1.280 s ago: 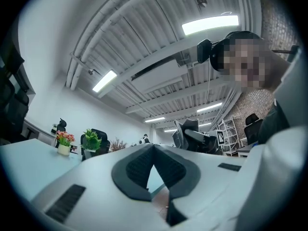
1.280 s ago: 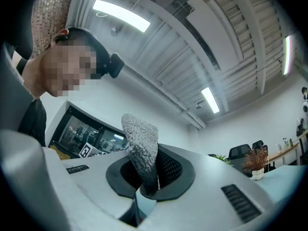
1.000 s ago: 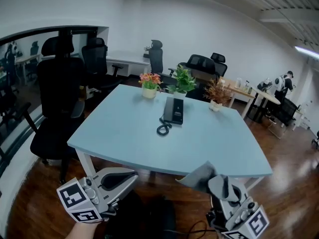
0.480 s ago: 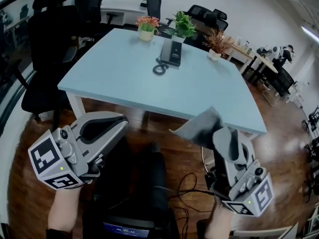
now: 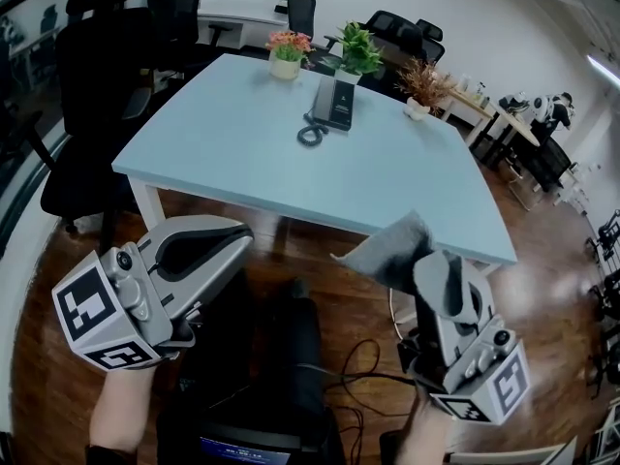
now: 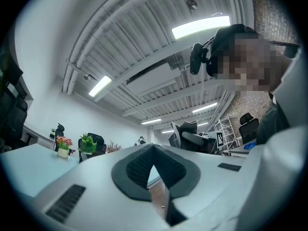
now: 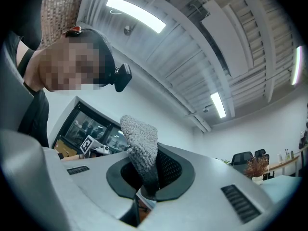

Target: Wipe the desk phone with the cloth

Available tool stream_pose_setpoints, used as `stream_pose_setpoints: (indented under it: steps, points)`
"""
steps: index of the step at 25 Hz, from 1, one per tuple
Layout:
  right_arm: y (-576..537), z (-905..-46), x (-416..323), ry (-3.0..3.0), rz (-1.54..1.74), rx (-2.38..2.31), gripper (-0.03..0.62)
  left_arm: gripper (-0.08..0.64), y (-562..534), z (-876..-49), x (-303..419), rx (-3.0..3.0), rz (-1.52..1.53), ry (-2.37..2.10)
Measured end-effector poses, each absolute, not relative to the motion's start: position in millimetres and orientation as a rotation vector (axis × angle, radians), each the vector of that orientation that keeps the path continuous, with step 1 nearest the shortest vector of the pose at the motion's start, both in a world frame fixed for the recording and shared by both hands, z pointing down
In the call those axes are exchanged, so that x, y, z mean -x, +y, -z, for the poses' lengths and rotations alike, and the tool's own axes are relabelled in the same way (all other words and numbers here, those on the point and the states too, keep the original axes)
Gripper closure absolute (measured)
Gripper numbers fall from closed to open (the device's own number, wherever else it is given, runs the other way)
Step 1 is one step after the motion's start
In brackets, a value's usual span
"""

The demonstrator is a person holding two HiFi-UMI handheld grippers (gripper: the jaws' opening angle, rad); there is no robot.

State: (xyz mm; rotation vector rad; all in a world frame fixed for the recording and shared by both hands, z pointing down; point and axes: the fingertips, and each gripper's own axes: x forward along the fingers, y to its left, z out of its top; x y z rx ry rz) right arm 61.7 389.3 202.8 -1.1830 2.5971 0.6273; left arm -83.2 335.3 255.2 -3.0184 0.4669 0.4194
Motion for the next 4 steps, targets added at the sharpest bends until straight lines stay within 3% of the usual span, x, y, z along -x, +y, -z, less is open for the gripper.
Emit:
stream_pose_setpoints:
  steps: [4]
  points:
    - [391.0,-199.5,-63.9,2.604,-0.610,1.181,0.600,0.565,338.5,-253.6,81.1,3.038,-0.404,0.475]
